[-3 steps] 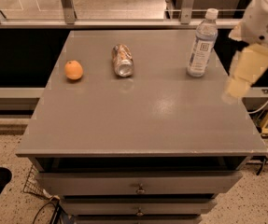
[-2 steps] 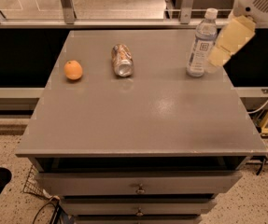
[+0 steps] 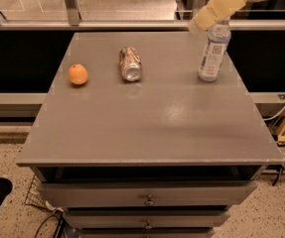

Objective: Place orange can upright

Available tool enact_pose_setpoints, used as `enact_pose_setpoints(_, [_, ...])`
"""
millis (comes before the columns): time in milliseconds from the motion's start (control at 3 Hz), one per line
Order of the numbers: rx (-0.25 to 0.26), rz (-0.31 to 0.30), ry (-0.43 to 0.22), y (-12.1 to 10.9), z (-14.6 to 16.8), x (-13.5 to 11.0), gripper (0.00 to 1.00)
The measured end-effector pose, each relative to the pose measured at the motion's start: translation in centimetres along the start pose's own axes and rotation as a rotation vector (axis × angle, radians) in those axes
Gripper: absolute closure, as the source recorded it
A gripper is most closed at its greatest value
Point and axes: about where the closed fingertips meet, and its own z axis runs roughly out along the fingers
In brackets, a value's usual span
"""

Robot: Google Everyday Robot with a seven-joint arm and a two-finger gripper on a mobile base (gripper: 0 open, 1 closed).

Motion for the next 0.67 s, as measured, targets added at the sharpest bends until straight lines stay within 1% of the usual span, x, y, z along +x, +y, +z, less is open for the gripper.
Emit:
enact_pose_setpoints(333, [0.019, 0.006, -0.042, -0.41, 0.05, -1.16, 0.0])
enact_pose_setpoints(667, [0.019, 0.006, -0.042, -0.41, 0.05, -1.16, 0.0])
